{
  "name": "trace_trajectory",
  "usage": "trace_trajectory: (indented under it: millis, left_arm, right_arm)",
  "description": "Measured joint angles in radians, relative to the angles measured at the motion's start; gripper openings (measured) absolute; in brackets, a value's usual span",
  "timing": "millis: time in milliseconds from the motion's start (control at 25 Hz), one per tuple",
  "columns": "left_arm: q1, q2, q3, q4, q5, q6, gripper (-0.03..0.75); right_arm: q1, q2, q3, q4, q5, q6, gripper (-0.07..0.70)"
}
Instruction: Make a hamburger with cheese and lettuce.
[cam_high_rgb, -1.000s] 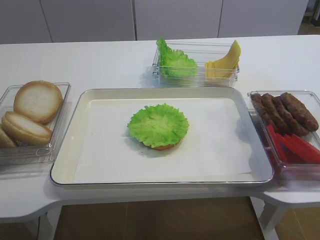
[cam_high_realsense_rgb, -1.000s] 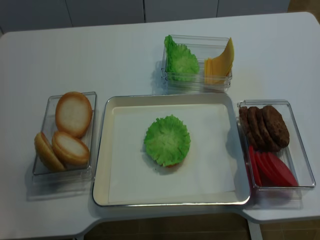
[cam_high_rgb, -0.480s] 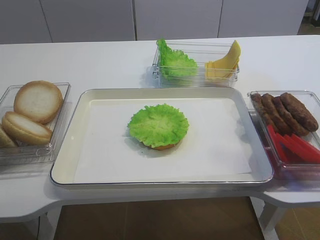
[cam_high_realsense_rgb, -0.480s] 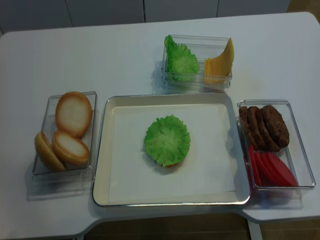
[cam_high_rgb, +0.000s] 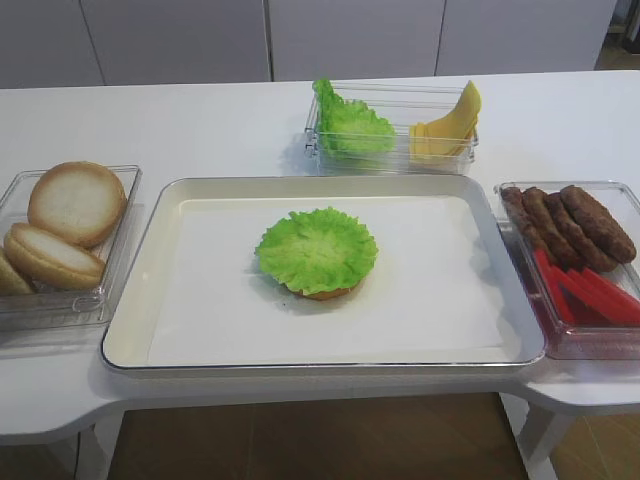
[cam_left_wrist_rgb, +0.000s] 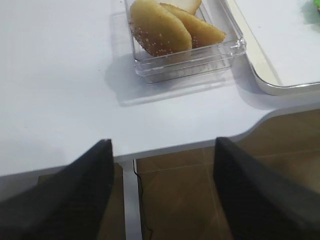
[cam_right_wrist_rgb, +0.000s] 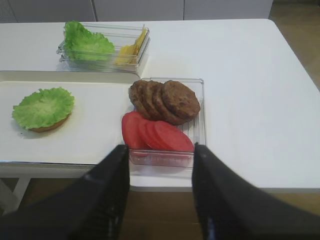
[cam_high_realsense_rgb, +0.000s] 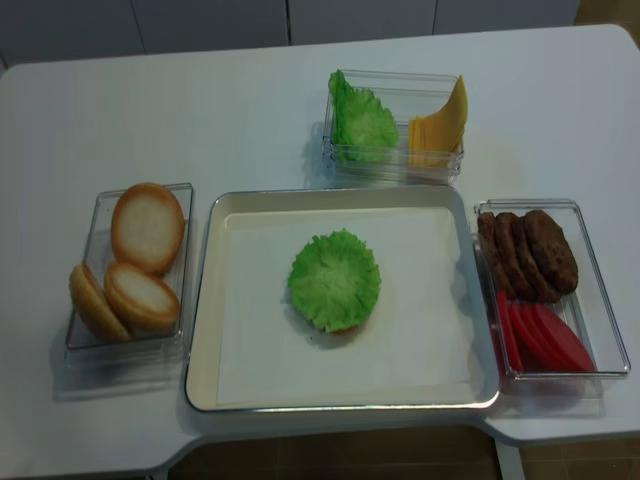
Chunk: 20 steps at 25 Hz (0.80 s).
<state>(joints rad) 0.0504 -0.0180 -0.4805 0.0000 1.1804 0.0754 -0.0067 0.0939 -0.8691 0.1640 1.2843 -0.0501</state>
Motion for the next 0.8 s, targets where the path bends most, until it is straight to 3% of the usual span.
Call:
trace_trajectory:
  millis: [520,800]
  left_arm:
    - [0.000,0.000,0.000,0.000,0.000,0.000,0.468]
    - [0.000,0.000,0.000,0.000,0.000,0.000,0.468]
  right_arm:
    - [0.000,-0.036,0.279,0.016,-0.002,-0.004,0.334]
    - [0.000,-0.036,0.347,0.010,-0.078,-0.080,0.334]
